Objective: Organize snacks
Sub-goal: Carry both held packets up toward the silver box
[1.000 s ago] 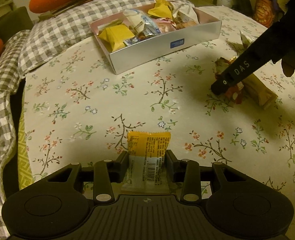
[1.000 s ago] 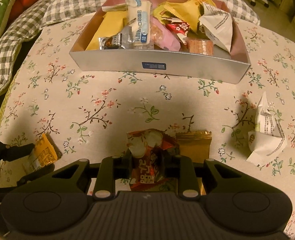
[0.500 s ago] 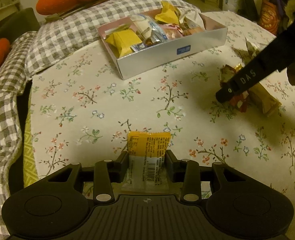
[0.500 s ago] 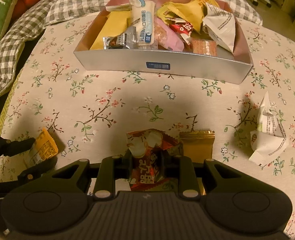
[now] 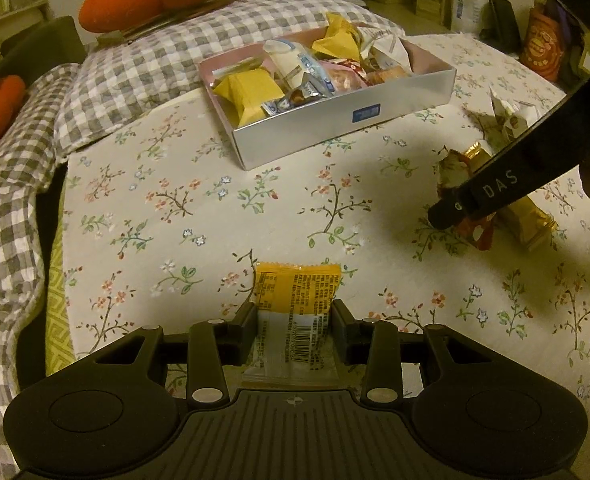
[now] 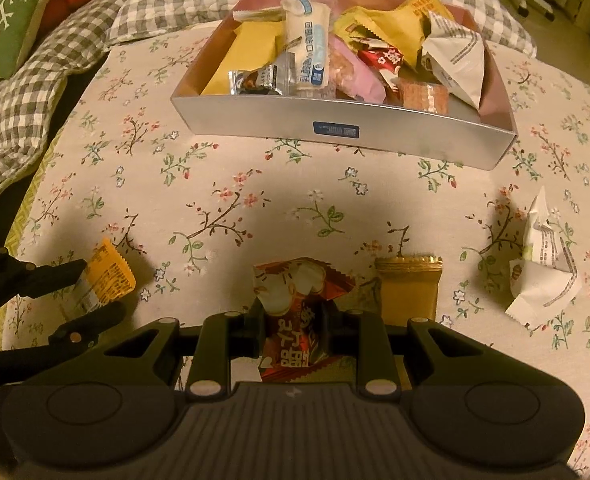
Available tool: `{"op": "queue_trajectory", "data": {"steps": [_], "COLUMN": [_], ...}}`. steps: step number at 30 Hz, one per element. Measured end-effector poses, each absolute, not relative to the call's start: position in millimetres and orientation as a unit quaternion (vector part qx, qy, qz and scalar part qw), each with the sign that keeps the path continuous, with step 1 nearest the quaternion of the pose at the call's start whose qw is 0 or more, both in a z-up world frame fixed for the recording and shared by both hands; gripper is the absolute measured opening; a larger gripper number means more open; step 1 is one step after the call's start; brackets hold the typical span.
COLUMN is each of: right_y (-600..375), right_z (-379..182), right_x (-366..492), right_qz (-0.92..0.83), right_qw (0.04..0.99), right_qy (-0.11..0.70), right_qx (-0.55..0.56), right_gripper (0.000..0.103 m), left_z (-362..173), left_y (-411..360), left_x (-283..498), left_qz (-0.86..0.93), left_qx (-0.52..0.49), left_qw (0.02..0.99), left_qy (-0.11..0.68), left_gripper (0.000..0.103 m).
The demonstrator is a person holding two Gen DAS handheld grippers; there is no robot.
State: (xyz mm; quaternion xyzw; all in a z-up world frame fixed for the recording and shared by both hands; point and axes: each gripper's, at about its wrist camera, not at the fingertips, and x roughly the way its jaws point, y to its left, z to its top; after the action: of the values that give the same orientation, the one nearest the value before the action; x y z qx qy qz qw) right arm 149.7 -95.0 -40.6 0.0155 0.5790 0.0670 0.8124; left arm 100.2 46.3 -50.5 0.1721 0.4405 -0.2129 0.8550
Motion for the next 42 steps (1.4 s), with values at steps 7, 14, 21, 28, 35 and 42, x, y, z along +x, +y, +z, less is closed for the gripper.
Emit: {"op": "queue_trajectory", "data": {"steps": [7,14,21,28,35,42], "right_y": [-100,-109,-119,-137,-143,-156], "right_z": [-43,-29,-16,-14,-9,-1], "right_x": [146,146,152,161,172,191], "right_qz": [0.067,0.075,0.078,0.068,0.064,0.052], "right_qw": [0.81,0.816,0.823,0.823,0.825,0.831], "right_qy": [0.582,0.573,0.561,0.559,0.555,0.543], "right_qx": [0.018,0.034,0.05,0.068,0.08,0.104], "right_gripper": [0.023,0.023,0.023,0.023,0.023,0.023], "left_z": [-49,-35,-16,-6,0,8], "left_y": [41,22,2,-15,-26,-30], "left_x": [103,103,107,116,131,155], "left_qz": [-0.2,-0.196,-0.2,-0.205,-0.203,-0.189], "left_qx": [0.158,0.159,0.142,0.129,0.115,0.101], "left_qw": [0.856,0.863,0.871,0.875,0.879,0.885], "left_qy": [0.451,0.438,0.427,0.419,0.416,0.413], "left_gripper": [0.036,0.036,0.036,0.036,0.037,0.037]}}
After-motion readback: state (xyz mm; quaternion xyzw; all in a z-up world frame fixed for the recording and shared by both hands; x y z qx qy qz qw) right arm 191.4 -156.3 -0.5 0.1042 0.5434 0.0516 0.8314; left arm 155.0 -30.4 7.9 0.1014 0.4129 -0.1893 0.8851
